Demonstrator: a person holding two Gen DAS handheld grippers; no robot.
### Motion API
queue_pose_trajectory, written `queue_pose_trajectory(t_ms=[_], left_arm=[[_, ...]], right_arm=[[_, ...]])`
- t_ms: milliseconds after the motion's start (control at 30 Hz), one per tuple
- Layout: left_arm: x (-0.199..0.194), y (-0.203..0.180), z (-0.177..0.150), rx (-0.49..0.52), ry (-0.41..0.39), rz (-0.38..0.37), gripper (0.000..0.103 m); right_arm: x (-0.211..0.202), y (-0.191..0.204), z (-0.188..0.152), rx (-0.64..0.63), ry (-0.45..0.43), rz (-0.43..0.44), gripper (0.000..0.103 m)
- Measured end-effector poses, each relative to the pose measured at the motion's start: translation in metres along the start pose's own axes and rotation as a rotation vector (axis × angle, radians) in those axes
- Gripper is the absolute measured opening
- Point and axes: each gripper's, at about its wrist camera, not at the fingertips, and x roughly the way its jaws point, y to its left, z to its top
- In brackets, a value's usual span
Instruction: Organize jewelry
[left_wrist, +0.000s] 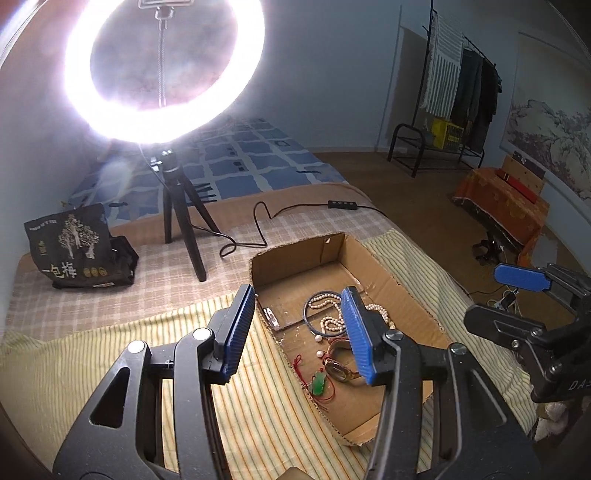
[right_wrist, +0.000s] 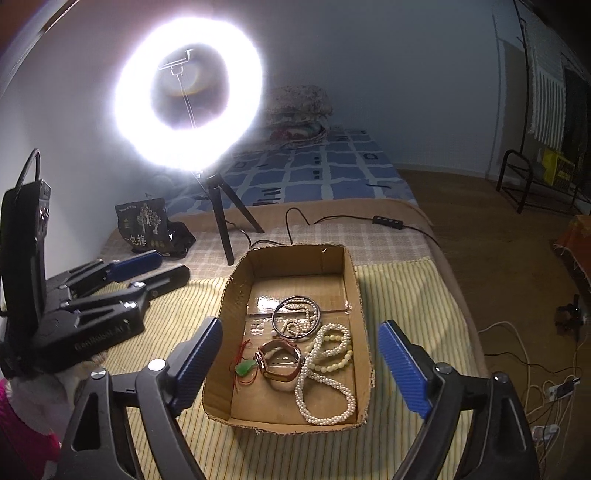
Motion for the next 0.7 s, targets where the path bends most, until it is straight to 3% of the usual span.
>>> queue_pose_trajectory(t_ms=[700], left_arm=[[-0.075,0.011,-0.009,0.012,-0.071,0.037,0.05]], right_arm=[[-0.056,0.028,-0.005,-0.064,-0.088,-0.148,0.103]])
